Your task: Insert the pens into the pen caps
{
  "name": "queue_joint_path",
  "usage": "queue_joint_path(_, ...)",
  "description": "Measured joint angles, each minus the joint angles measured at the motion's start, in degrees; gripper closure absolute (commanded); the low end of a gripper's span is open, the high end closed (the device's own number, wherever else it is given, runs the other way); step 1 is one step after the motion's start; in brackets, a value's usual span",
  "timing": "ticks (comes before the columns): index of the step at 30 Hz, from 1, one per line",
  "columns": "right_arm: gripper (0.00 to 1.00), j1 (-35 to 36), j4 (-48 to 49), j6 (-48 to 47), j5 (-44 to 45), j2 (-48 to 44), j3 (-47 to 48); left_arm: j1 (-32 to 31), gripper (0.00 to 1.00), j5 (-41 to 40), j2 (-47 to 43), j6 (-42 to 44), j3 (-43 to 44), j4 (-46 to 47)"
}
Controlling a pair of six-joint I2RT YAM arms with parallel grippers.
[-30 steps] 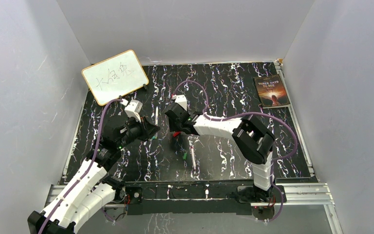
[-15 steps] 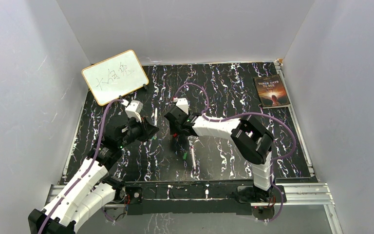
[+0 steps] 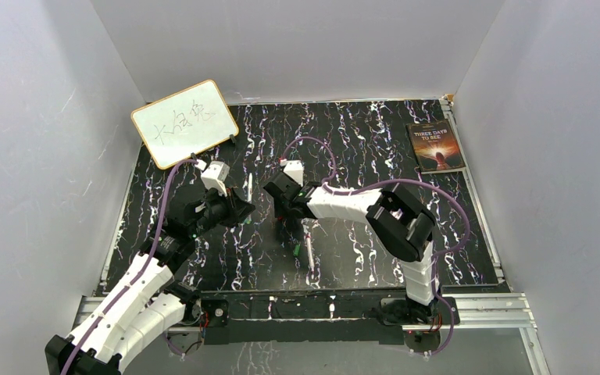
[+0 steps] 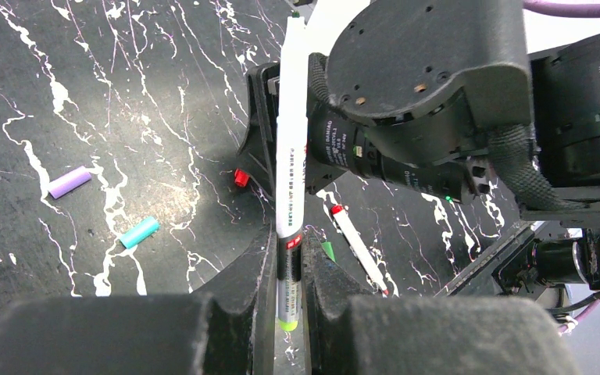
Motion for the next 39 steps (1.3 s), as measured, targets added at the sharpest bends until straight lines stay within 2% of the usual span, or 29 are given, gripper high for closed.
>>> queue_joint_path(20, 0.67, 0.44, 0.48, -0.74, -0.72, 1.07, 0.15, 0.0, 1.0, -0.72, 0.0, 0.39, 0.0, -0.48)
queue_joint_path(27, 0.64, 3.13, -1.57, -2.93, 2.54, 1.07, 0.22, 0.0, 1.0, -0.72, 0.07, 0.42, 0.0, -0.46)
queue_joint_path(28, 0.62, 3.17, -1.66, -2.93, 2.82, 1.09, 0.22, 0.0, 1.0, -0.72, 0.07, 0.42, 0.0, -0.46)
queue_joint_path(30, 0.49, 3.17, -2.03, -2.97, 3.96, 1.25, 0.33, 0.0, 1.0, -0.7, 0.7, 0.42, 0.0, -0.37)
queue_joint_path(32, 0.46, 3.17, -2.03, -2.84, 4.5, 1.25, 0.33, 0.0, 1.0, -0.28, 2.69, 0.35, 0.02, -0.33)
queue_joint_path(39, 0.49, 3.17, -0.37, -3.34, 5.73, -1.92, -2.12, 0.0, 1.0, 0.74, 4.28, -1.79, 0.31, 0.83)
